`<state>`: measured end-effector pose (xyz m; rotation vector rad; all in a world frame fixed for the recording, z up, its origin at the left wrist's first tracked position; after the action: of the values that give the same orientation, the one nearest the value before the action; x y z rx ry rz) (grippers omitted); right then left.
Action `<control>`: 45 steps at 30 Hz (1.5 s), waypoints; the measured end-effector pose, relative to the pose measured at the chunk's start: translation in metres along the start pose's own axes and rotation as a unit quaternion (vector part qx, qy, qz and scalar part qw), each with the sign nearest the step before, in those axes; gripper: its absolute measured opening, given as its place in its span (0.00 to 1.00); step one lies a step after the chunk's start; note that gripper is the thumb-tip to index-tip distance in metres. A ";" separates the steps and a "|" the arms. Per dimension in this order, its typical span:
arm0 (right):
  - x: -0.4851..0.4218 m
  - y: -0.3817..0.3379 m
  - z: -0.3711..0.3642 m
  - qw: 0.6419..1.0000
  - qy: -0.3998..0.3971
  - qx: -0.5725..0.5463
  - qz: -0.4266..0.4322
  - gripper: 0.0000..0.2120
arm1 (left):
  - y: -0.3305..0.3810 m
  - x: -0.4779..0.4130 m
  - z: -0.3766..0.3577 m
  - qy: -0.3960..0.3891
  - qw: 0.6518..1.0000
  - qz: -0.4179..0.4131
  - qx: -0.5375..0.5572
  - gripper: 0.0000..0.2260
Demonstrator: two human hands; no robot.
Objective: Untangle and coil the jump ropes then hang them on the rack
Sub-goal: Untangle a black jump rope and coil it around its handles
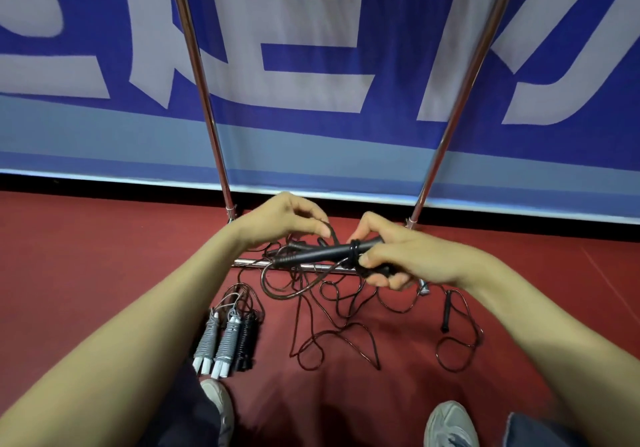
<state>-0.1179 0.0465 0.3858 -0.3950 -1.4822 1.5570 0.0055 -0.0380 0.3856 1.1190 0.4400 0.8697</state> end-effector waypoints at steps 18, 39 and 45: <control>-0.015 0.002 0.069 0.921 0.374 0.031 0.108 0.06 | 0.021 0.001 -0.036 0.143 0.945 0.028 0.294 0.05; -0.033 -0.017 0.050 0.919 0.263 -0.236 0.176 0.10 | 0.014 -0.012 -0.019 0.205 0.909 -0.038 0.360 0.07; -0.033 -0.004 0.052 0.930 0.332 -0.101 0.120 0.12 | 0.002 -0.011 -0.024 0.236 0.911 0.000 0.337 0.05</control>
<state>-0.1386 -0.0115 0.3897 -1.1372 -1.0759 1.2607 -0.0186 -0.0324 0.3770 1.5291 1.2107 1.0221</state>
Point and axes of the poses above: each hand's wrist, its own x-axis away from the middle knuckle, its own z-axis out of the back of the hand, y = z × x, the point moved 8 cm from there along -x, towards the middle knuckle, and after that the axes turned 2 degrees about z, right-handed, at the moved point
